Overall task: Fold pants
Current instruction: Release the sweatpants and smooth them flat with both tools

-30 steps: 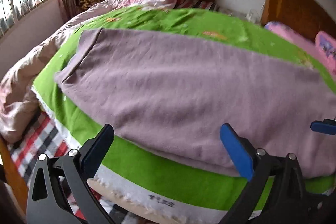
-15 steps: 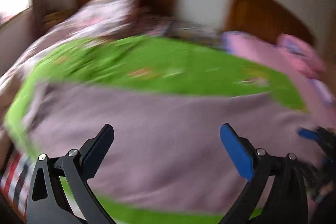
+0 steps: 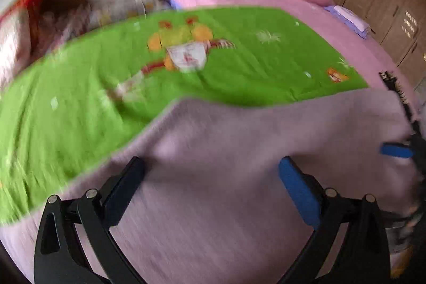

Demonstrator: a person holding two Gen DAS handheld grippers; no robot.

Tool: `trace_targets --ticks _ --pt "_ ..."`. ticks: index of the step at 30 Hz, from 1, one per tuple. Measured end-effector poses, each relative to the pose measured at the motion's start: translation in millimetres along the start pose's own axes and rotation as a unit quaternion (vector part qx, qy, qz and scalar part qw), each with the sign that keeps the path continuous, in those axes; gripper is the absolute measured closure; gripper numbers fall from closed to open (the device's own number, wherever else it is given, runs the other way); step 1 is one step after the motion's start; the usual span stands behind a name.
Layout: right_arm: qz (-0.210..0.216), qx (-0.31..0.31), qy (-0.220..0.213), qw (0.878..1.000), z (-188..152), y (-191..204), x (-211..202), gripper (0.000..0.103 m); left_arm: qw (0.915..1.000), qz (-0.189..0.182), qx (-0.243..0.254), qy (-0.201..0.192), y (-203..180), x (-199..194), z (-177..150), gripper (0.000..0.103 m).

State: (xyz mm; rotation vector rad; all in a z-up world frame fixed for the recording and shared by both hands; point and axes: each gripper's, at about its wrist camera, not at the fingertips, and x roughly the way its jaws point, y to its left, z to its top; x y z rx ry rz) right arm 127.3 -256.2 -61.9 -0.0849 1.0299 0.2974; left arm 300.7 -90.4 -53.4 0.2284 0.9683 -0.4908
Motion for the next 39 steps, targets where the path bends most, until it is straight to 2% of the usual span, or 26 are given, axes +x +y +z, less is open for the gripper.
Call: trace_targets --ticks 2,4,7,9,12,13,14,17,19,20,22,25,27,30,31,33,35,37,39 --pt "-0.012 0.003 0.002 1.0 -12 -13 -6 0.015 0.9995 0.021 0.024 -0.005 -8 6 -2 0.002" --pt "-0.016 0.008 -0.005 1.0 -20 -17 -18 0.015 0.9992 0.029 0.025 -0.007 -8 7 -2 0.001" --pt "-0.056 0.013 -0.018 0.998 -18 -10 -31 0.014 0.9992 0.03 0.024 -0.009 -5 9 -2 0.001" --pt "-0.041 0.016 -0.036 0.998 -24 -5 -40 0.014 0.9991 0.032 0.025 -0.01 -6 11 -3 0.001" --pt "-0.032 0.023 -0.017 0.999 -45 -11 -26 0.013 0.9991 0.032 0.024 -0.012 -9 8 -4 0.001" --pt "-0.019 0.013 -0.047 0.999 -56 -13 -31 0.013 0.9991 0.032 0.024 -0.012 -12 8 -4 0.001" --pt "-0.019 0.015 -0.057 0.998 -63 -15 -36 0.013 0.999 0.034 0.025 -0.012 -12 8 -4 0.001" --pt "-0.055 0.054 -0.091 0.993 -71 -20 -63 0.014 0.999 0.035 0.024 -0.012 -12 9 -3 0.001" --pt "-0.053 0.069 -0.11 0.99 -80 -24 -76 0.014 0.999 0.036 0.025 -0.012 -13 9 -4 0.001" --pt "-0.055 0.067 -0.099 0.991 -85 -26 -75 0.013 0.999 0.035 0.025 -0.012 -13 9 -4 0.001" --pt "-0.084 0.054 -0.072 0.992 -94 -27 -67 0.013 0.9991 0.034 0.024 -0.013 -12 8 -4 0.001" --pt "-0.108 0.063 -0.072 0.99 -92 -26 -73 0.013 0.9987 0.038 0.017 -0.028 -11 -1 -6 0.002" --pt "-0.121 0.076 -0.09 0.986 -89 -24 -92 0.013 0.9975 0.036 -0.002 -0.06 -4 -24 -9 0.002" --pt "-0.116 0.059 -0.136 0.982 -71 -5 -123 0.013 0.9867 0.024 -0.055 -0.151 25 -96 -26 0.002" --pt "-0.114 0.044 -0.145 0.982 -63 5 -129 0.011 0.9796 0.035 -0.08 -0.181 41 -125 -39 0.002" --pt "-0.097 0.016 -0.154 0.983 -48 25 -130 0.011 0.9649 0.065 -0.133 -0.217 74 -169 -69 0.002" --pt "-0.069 -0.008 -0.156 0.985 -32 46 -119 0.011 0.9527 0.098 -0.185 -0.22 112 -201 -110 0.002" --pt "-0.032 -0.037 -0.151 0.987 -10 77 -101 0.011 0.9408 0.144 -0.233 -0.2 145 -222 -153 0.002" --pt "0.007 -0.072 -0.145 0.987 16 117 -79 0.011 0.9318 0.17 -0.265 -0.181 167 -236 -191 0.002"
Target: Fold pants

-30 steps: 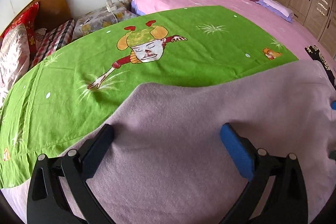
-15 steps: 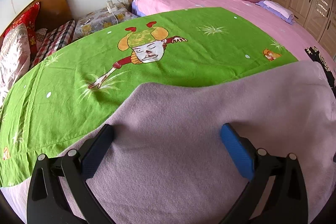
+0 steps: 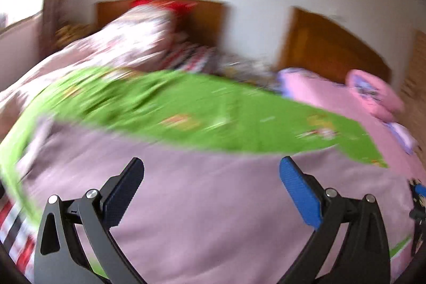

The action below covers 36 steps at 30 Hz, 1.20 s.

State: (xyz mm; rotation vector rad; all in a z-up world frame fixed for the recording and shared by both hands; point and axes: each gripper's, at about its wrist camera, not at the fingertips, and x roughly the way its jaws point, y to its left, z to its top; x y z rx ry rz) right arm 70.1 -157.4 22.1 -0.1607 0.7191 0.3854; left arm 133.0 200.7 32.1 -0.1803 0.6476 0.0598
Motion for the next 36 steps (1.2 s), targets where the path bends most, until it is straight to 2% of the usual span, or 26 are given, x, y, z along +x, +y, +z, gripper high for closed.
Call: trace_targets --ticks 4,6,8,10,13,14,16,18,20,22,27,28,29,30,32,36 --pt "0.083 -0.062 0.006 0.995 43 80 48 0.011 0.9971 0.042 -0.062 0.017 81 -31 -35 0.002" --pt "0.125 -0.079 0.017 0.989 65 120 76 0.011 0.9933 0.039 -0.107 0.022 117 -41 -48 0.002" --pt "0.166 -0.086 0.025 0.982 79 150 95 0.011 0.9841 0.027 -0.173 0.028 162 -49 -62 0.002" --pt "0.198 -0.081 0.042 0.976 89 180 120 0.011 0.9683 0.017 -0.249 0.019 207 -60 -73 0.002" --pt "0.212 -0.087 0.069 0.971 92 209 149 0.011 0.9417 -0.028 -0.335 0.009 261 -67 -83 0.002" --pt "0.213 -0.084 0.076 0.971 91 213 156 0.011 0.9375 -0.034 -0.346 0.01 271 -66 -82 0.002" --pt "0.211 -0.068 0.081 0.972 90 214 168 0.011 0.9348 -0.046 -0.352 0.012 280 -59 -76 0.007" --pt "0.206 -0.056 0.085 0.973 86 213 178 0.011 0.932 -0.067 -0.356 0.016 283 -48 -69 0.018" --pt "0.21 -0.043 0.091 0.973 83 208 182 0.011 0.9301 -0.084 -0.357 0.02 283 -36 -63 0.023" --pt "0.212 -0.033 0.087 0.973 84 203 180 0.011 0.928 -0.078 -0.363 0.03 280 -19 -56 0.024" --pt "0.215 -0.025 0.087 0.972 82 203 184 0.011 0.9089 -0.073 -0.407 0.056 285 12 -67 0.033" --pt "0.216 -0.024 0.087 0.972 82 203 184 0.011 0.9096 -0.072 -0.406 0.054 284 14 -68 0.035" --pt "0.216 -0.023 0.088 0.972 82 203 184 0.011 0.9113 -0.073 -0.402 0.051 283 15 -69 0.042" --pt "0.216 -0.024 0.089 0.972 81 202 183 0.011 0.9117 -0.081 -0.4 0.047 282 15 -68 0.057" --pt "0.216 -0.025 0.091 0.972 81 202 183 0.011 0.9085 -0.099 -0.404 0.04 282 16 -68 0.068" --pt "0.216 -0.027 0.091 0.972 80 202 182 0.011 0.9131 -0.09 -0.396 0.033 279 21 -71 0.067"
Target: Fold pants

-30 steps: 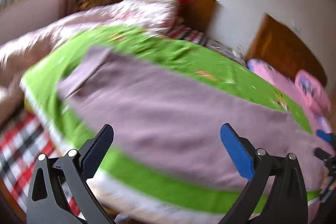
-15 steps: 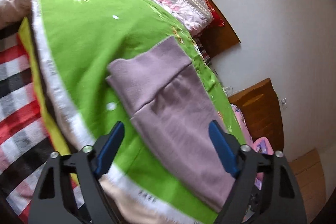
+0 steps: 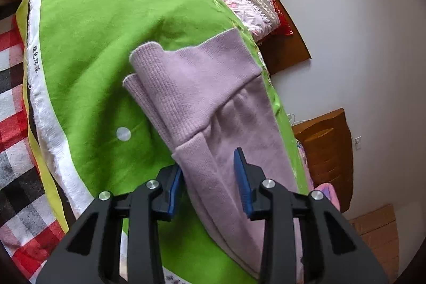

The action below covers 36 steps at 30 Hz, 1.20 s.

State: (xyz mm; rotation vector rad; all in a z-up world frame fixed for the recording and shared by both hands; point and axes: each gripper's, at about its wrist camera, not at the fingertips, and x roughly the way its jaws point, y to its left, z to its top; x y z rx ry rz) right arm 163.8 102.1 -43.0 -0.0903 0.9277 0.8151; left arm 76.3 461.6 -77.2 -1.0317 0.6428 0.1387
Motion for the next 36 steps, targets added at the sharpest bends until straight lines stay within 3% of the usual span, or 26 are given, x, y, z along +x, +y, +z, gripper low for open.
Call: trace_targets --ticks 1,5,8,10,11,12,14,18,22,24,27,30,32,34,36 --pt "-0.001 0.0 0.002 1.0 0 1 0 0.011 1.0 0.002 0.001 0.0 3 5 -1 0.066" --pt "-0.008 -0.041 0.017 0.999 9 15 1 0.011 0.9987 -0.049 -0.004 -0.013 7 8 1 0.041" --pt "-0.02 -0.094 0.021 0.995 28 34 7 0.011 0.9985 -0.052 0.002 -0.014 3 10 2 0.036" --pt "-0.015 -0.122 0.035 0.992 39 44 21 0.011 0.9989 -0.044 0.0 -0.013 3 11 2 0.047" --pt "-0.019 -0.126 0.047 0.991 42 46 29 0.011 0.9996 -0.027 -0.002 -0.012 5 11 6 0.068" --pt "-0.026 -0.126 0.064 0.99 42 46 39 0.011 0.9999 -0.013 -0.001 -0.01 6 12 8 0.076" --pt "-0.042 -0.14 0.083 0.986 36 47 54 0.005 0.9998 -0.019 0.006 -0.006 9 11 11 0.082" --pt "-0.024 -0.13 0.064 0.989 33 37 54 0.004 0.9984 0.015 0.051 -0.022 -13 0 13 0.089" --pt "-0.031 -0.126 0.05 0.99 34 36 45 0.005 0.9839 0.044 0.151 -0.085 -100 -27 0 0.09" --pt "-0.028 -0.084 0.01 0.996 34 21 14 0.005 0.9701 0.045 0.215 -0.102 -153 -36 -17 0.09" --pt "-0.032 -0.013 -0.082 0.996 29 -16 -55 0.005 0.9355 0.033 0.329 -0.125 -240 -46 -63 0.09" --pt "-0.047 0.107 -0.19 0.975 1 -89 -152 0.005 0.8856 0.012 0.447 -0.125 -324 -35 -140 0.09" --pt "-0.07 0.173 -0.226 0.956 -21 -130 -196 0.005 0.8569 0.002 0.503 -0.112 -354 -18 -190 0.09" --pt "-0.095 0.228 -0.252 0.936 -48 -165 -236 0.005 0.8138 -0.002 0.576 -0.08 -376 9 -263 0.09" --pt "-0.115 0.257 -0.27 0.921 -74 -184 -264 0.005 0.7761 0.001 0.629 -0.05 -378 34 -319 0.09"
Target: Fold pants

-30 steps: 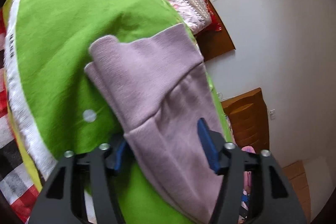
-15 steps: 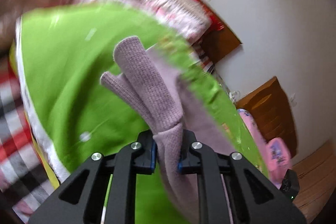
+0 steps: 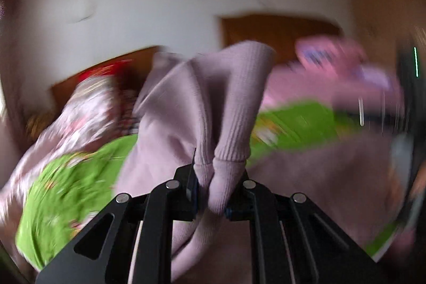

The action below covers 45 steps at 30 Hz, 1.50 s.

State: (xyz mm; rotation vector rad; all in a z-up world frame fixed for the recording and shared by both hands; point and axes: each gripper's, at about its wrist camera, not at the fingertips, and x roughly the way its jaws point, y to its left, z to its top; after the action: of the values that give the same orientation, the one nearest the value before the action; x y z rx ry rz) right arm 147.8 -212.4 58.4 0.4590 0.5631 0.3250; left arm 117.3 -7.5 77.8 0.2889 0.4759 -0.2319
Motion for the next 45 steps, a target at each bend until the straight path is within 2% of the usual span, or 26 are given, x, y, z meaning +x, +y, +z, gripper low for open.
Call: trace_targets --ticks 1,3,5,6,8,10,12,14,16,18,23,25,26,28,29,30,31,32,33,35,39,41,42,43,44,45 --pt "-0.01 0.007 -0.004 1.0 0 -13 -11 0.005 0.9989 -0.014 0.038 0.023 -36 16 -12 0.09" --pt "-0.021 0.017 0.002 1.0 -7 -34 -26 0.005 0.9898 -0.032 0.114 0.08 -93 53 -43 0.09" --pt "-0.02 0.025 0.02 0.999 -16 -46 -25 0.005 0.979 -0.018 0.158 0.127 -119 79 -67 0.09" --pt "-0.017 0.031 0.03 0.999 -21 -51 -26 0.005 0.9767 -0.005 0.171 0.13 -124 82 -70 0.09" --pt "0.004 0.054 0.061 0.997 -31 -58 -19 0.005 0.9817 -0.024 0.147 0.119 -112 75 -63 0.09" --pt "0.039 0.079 0.084 0.993 -40 -62 -12 0.005 0.9853 -0.093 0.053 0.133 -77 78 -56 0.09" --pt "0.079 0.104 0.093 0.987 -46 -63 -8 0.005 0.9783 -0.154 -0.049 0.129 -39 75 -50 0.09" --pt "0.123 0.132 0.111 0.977 -52 -60 -2 0.005 0.9705 -0.18 -0.1 0.125 -13 75 -47 0.09" --pt "0.147 0.161 0.15 0.964 -60 -54 13 0.005 0.9709 -0.182 -0.1 0.119 -4 73 -46 0.09" --pt "0.161 0.194 0.182 0.95 -66 -51 28 0.004 0.9725 -0.181 -0.083 0.12 -15 73 -45 0.089" --pt "0.109 0.244 0.26 0.928 -77 -42 69 0.004 0.9756 -0.178 -0.033 0.124 -56 56 -63 0.077" --pt "0.095 0.228 0.263 0.933 -78 -33 78 0.004 0.9734 -0.19 -0.03 0.124 -55 46 -74 0.075" --pt "0.089 0.216 0.264 0.936 -78 -28 81 0.004 0.9711 -0.2 -0.034 0.126 -52 41 -79 0.071" --pt "0.079 0.194 0.269 0.94 -78 -15 86 0.004 0.966 -0.222 -0.047 0.124 -41 28 -91 0.048" --pt "0.074 0.177 0.27 0.943 -79 -10 87 0.004 0.9652 -0.228 -0.054 0.117 -36 23 -95 0.019" --pt "0.067 0.162 0.272 0.946 -80 -4 88 0.004 0.9701 -0.213 -0.064 0.097 -29 18 -97 0.013" --pt "0.058 0.148 0.273 0.949 -83 1 88 0.004 0.9748 -0.193 -0.071 0.086 -25 18 -96 0.014" --pt "0.055 0.143 0.269 0.951 -83 3 86 0.004 0.9789 -0.169 -0.079 0.082 -22 20 -92 0.018" --pt "0.06 0.147 0.265 0.951 -83 2 84 0.005 0.9811 -0.154 -0.087 0.079 -19 23 -88 0.027" --pt "0.067 0.179 0.261 0.946 -81 -8 81 0.006 0.9809 -0.154 -0.089 0.078 -21 34 -76 0.034" --pt "0.088 0.2 0.27 0.938 -76 -14 84 0.006 0.9813 -0.171 -0.038 0.08 -46 31 -75 0.032" --pt "0.081 0.182 0.278 0.94 -79 -10 86 0.009 0.9853 -0.149 -0.022 0.08 -49 16 -88 0.031" --pt "0.07 0.161 0.285 0.942 -84 -6 87 0.019 0.987 -0.139 -0.021 0.078 -46 6 -96 0.027" --pt "0.055 0.135 0.286 0.947 -86 -1 85 0.024 0.9888 -0.125 -0.03 0.076 -35 -8 -107 0.025" --pt "0.042 0.105 0.283 0.953 -88 5 84 0.036 0.9903 -0.111 -0.039 0.074 -25 -18 -115 0.022" --pt "0.036 0.084 0.279 0.956 -89 9 82 0.055 0.9921 -0.089 -0.051 0.072 -10 -29 -125 0.02"
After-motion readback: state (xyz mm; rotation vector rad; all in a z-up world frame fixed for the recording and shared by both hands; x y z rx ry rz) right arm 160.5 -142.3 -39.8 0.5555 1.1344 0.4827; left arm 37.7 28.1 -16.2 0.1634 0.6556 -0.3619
